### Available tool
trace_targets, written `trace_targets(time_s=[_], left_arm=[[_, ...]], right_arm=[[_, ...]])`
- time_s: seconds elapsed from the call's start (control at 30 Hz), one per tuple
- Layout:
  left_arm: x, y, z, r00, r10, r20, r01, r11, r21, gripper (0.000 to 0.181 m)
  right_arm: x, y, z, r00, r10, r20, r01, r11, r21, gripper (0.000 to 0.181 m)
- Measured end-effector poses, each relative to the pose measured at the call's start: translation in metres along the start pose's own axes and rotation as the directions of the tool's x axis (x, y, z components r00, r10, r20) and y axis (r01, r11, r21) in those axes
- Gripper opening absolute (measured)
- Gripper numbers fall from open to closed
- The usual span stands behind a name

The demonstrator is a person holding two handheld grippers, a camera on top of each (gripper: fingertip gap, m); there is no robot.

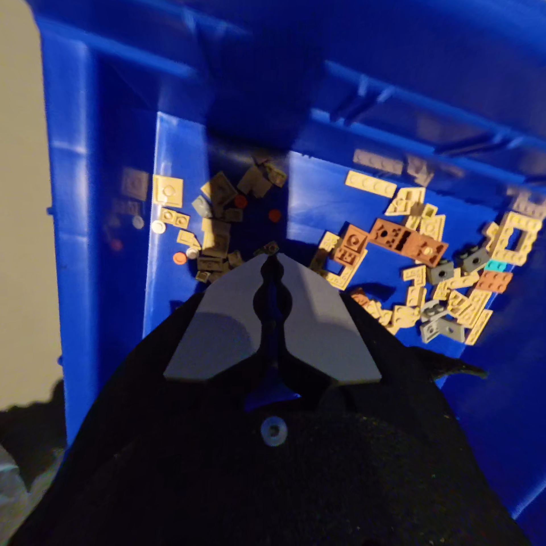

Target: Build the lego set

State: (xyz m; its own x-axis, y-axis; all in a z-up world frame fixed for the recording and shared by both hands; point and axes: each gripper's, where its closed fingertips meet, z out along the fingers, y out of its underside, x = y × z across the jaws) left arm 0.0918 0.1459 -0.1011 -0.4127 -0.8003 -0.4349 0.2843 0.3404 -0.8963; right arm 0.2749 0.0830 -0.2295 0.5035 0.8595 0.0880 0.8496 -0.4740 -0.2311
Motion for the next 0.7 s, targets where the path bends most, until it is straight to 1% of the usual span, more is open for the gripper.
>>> trace_targets(time_s=[0.1,0.2,0.3,0.53,0.7], left_arm=[[0.001,-0.001,0.000,1.000,-0.001,-0.002,0.001,1.000,0.003,0.000],[0.002,-0.001,0.000,1.000,-0.003,-0.006,0.003,1.000,0.003,0.000],[0.003,-0.001,0.001,1.000,-0.002,-0.004,0.002,1.000,0.007,0.000],[0.005,-0.004,0.001,1.000,0.009,-0.005,-0.009,1.000,0.014,0.000],[0.006,-0.007,0.001,1.000,0.015,-0.002,-0.015,1.000,0.021,0.000]], right_arm=[[0.001,-0.001,-0.003,0.989,0.146,0.006,-0.146,0.989,0.008,0.009],[-0.003,-0.009,-0.006,0.963,0.266,0.043,-0.268,0.962,0.053,0.009],[-0.001,-0.007,-0.005,0.936,0.350,0.027,-0.351,0.935,0.042,0.009],[-0.005,-0.002,-0.002,0.891,0.452,0.040,-0.452,0.892,-0.009,0.017],[-0.005,-0.001,0.003,0.865,0.500,0.043,-0.499,0.866,-0.028,0.017]])
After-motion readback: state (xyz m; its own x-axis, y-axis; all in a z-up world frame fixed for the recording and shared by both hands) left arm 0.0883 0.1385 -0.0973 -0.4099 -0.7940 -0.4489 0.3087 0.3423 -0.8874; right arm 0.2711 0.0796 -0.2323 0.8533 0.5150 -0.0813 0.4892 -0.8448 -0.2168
